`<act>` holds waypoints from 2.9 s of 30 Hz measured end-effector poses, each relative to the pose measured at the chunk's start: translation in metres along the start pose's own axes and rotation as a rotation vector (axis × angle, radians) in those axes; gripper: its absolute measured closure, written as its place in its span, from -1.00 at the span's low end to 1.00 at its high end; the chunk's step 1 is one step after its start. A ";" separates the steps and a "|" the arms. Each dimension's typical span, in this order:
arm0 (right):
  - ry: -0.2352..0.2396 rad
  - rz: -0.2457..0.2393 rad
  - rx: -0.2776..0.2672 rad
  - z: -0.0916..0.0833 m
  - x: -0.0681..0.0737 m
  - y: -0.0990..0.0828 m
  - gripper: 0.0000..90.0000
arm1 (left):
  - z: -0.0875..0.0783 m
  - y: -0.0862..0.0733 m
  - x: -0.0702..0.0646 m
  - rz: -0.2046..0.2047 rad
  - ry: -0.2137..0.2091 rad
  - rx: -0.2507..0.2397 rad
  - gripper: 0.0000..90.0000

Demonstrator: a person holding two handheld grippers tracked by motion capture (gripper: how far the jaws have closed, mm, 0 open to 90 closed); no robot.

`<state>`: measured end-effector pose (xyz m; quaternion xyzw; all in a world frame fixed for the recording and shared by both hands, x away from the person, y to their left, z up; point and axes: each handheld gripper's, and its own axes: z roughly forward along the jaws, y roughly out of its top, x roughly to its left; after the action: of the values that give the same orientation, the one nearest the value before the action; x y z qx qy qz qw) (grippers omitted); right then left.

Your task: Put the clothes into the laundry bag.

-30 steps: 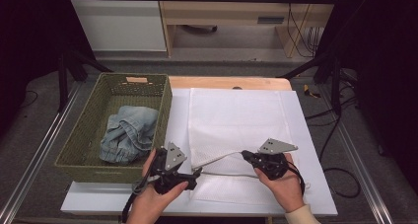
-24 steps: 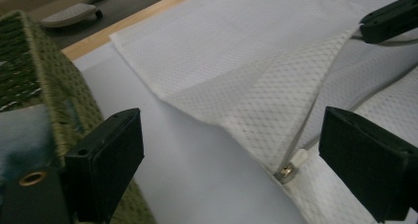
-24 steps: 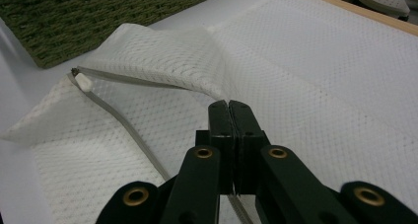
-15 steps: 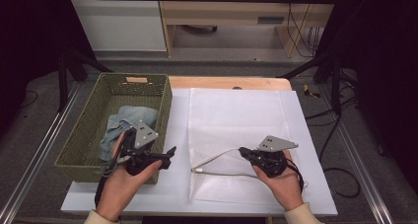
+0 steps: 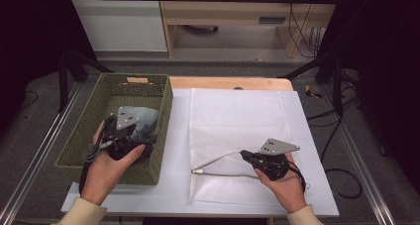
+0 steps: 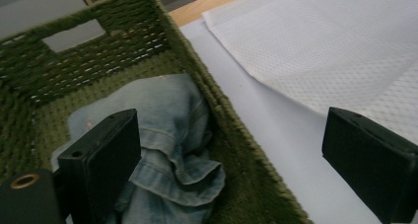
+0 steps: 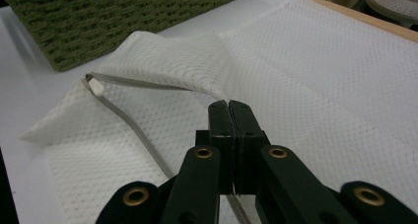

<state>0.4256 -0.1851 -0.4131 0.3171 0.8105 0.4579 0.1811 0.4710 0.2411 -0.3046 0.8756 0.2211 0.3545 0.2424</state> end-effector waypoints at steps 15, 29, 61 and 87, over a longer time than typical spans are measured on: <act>0.002 0.001 0.019 0.004 0.000 -0.004 0.98 | -0.002 -0.003 0.037 0.040 -0.008 0.081 -0.83; -0.004 -0.006 0.044 0.010 0.001 -0.006 0.98 | 0.027 -0.014 0.075 0.159 -0.043 0.153 -0.83; 0.003 -0.005 0.043 0.007 -0.003 -0.005 0.98 | 0.060 -0.027 0.091 0.252 -0.102 0.159 -0.84; 0.013 -0.013 0.046 0.005 -0.001 -0.006 0.98 | 0.079 -0.037 0.084 0.315 -0.155 0.182 -0.84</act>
<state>0.4279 -0.1849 -0.4206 0.3128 0.8241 0.4402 0.1713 0.5749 0.2956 -0.3327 0.9425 0.0931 0.2979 0.1199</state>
